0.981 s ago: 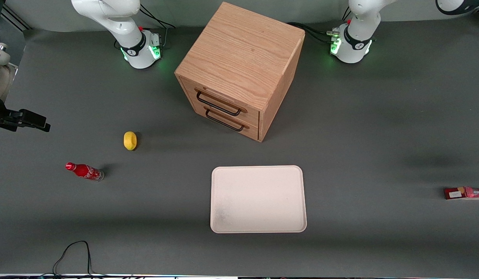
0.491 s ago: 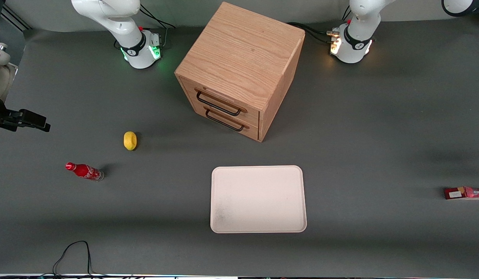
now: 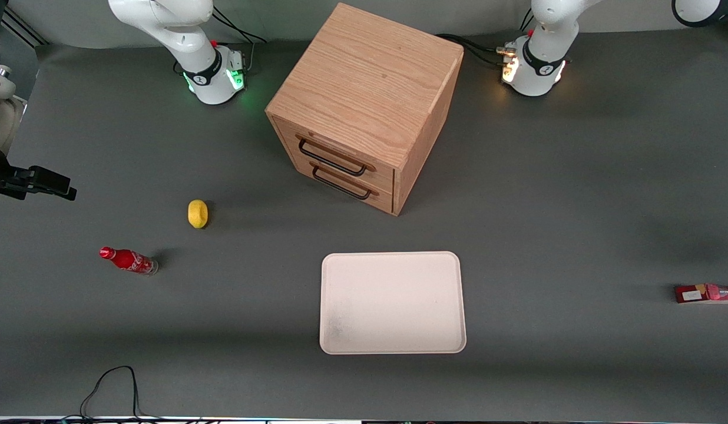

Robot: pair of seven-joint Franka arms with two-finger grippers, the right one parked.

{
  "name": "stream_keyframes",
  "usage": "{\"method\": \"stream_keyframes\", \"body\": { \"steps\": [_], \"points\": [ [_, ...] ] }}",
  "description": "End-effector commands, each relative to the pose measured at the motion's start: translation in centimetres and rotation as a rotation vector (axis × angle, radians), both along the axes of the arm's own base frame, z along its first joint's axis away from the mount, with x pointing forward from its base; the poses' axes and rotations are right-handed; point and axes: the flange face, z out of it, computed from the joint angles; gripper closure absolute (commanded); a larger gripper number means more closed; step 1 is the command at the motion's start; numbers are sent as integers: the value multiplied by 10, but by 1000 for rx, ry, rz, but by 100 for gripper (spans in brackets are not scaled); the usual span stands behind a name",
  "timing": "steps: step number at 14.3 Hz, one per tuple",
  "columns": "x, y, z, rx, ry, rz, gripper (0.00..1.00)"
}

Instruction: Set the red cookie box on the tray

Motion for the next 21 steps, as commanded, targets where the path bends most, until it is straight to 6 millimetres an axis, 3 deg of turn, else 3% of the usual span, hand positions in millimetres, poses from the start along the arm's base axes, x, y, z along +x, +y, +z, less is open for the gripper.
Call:
{"method": "stream_keyframes", "body": {
  "steps": [1,3,5,12,15,21],
  "points": [
    [-2,2,-8,-24,13,295,0],
    [-2,3,-11,-30,6,551,0],
    [2,2,-22,-33,-5,673,0],
    [30,10,-112,-5,-27,657,0],
    [50,2,-157,-14,-68,641,0],
    [59,-2,-205,-20,-84,631,0]
  ]
}}
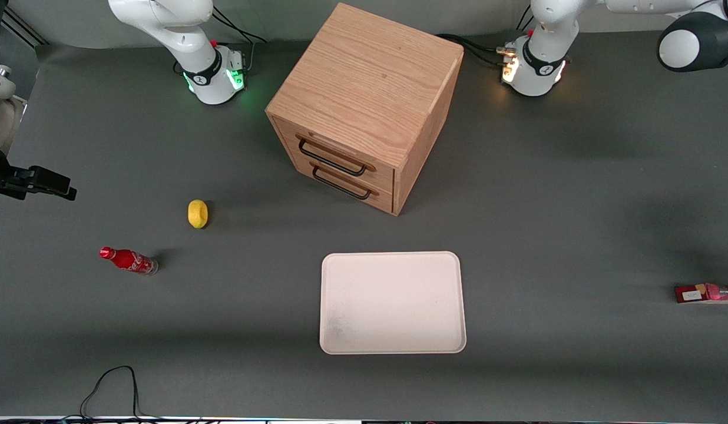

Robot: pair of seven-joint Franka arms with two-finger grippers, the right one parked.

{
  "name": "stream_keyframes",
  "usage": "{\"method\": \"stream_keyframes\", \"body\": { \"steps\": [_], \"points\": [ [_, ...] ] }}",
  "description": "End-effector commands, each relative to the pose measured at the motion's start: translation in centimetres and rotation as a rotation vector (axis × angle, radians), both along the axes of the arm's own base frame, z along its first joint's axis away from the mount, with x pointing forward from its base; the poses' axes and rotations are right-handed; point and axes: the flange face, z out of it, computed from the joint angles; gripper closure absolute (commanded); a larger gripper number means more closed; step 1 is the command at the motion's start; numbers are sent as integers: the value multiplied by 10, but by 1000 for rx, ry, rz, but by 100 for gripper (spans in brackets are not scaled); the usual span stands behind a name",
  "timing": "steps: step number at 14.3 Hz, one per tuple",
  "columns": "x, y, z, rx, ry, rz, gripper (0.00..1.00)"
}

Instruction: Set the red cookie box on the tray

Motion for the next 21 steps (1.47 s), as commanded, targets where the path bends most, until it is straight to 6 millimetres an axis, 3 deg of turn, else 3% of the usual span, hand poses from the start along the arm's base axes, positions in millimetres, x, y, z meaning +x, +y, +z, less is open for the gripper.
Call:
{"method": "stream_keyframes", "body": {
  "steps": [1,9,11,12,16,17,21],
  "points": [
    [3,-2,-10,8,4,11,0],
    [-2,-5,-33,-3,57,4,3],
    [-2,-6,-33,-2,58,5,15],
    [-2,-4,-32,0,56,4,25],
    [-3,-2,-29,25,65,-8,87],
    [-2,-3,-29,24,64,-10,94],
    [-3,-2,-27,25,69,-11,100]
  ]
}}
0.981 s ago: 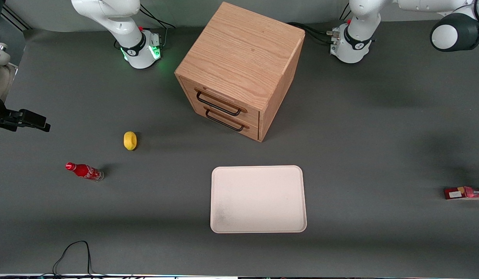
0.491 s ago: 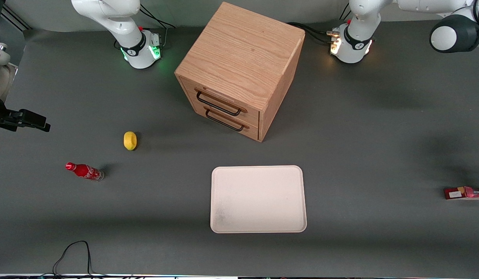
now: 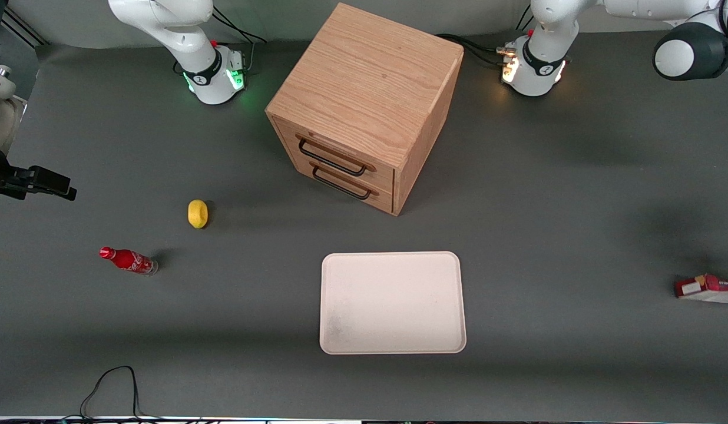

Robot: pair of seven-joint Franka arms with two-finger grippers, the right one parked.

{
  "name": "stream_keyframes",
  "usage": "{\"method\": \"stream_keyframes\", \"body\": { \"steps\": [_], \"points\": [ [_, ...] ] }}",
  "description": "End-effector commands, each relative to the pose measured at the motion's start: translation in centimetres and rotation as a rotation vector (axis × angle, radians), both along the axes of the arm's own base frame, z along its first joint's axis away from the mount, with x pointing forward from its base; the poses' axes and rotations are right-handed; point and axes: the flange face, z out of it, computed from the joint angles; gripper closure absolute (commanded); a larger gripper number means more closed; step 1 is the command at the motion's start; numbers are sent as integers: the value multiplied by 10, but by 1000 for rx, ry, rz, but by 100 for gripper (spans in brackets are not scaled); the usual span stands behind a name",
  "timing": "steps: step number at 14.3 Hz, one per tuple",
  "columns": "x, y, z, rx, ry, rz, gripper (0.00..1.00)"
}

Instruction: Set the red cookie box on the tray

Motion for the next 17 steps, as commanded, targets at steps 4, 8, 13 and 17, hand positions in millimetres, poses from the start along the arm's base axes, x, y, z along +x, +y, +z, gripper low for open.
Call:
{"method": "stream_keyframes", "body": {
  "steps": [4,8,13,17],
  "points": [
    [-2,-1,27,13,24,7,100],
    [-4,5,89,3,41,24,100],
    [-32,5,213,34,3,49,100],
    [-60,-6,301,57,-33,61,100]
  ]
}}
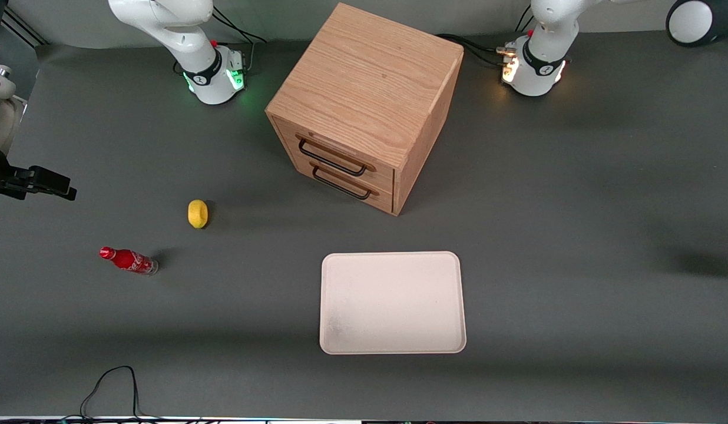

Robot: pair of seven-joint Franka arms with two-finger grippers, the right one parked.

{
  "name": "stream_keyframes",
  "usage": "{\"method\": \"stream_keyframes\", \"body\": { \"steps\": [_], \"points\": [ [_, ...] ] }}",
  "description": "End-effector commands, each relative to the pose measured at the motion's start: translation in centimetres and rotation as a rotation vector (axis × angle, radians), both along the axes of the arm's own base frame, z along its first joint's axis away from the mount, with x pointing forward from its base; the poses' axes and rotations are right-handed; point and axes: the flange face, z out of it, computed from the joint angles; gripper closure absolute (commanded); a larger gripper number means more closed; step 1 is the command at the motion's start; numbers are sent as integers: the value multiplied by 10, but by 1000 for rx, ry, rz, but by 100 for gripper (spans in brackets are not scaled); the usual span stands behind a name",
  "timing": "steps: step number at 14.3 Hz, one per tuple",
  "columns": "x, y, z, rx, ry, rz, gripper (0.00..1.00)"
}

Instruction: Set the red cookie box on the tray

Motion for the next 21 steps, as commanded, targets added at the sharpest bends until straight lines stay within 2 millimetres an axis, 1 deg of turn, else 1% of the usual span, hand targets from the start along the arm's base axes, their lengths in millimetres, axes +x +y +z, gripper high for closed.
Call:
{"method": "stream_keyframes", "body": {
  "steps": [1,2,5,6,7,8,9,10,12,14,16,17,19,20,21],
  "points": [
    [-20,-10,49,20,-2,13,100],
    [-23,-13,57,20,-4,9,100],
    [-23,-24,66,14,2,-9,100],
    [-24,-34,74,8,0,-21,100],
    [-21,-49,81,-5,1,-44,100],
    [-10,-85,88,-27,4,-99,100],
    [-5,-116,95,-41,14,-146,100],
    [4,-149,97,-50,26,-197,100],
    [23,-225,101,-50,35,-307,100],
    [38,-307,92,-23,66,-423,100],
    [42,-365,89,-35,79,-491,100],
    [41,-399,84,-40,98,-497,100],
    [38,-448,79,-46,106,-481,100],
    [34,-483,75,-47,116,-491,100],
    [32,-507,71,-49,118,-476,100]
  ]
}}
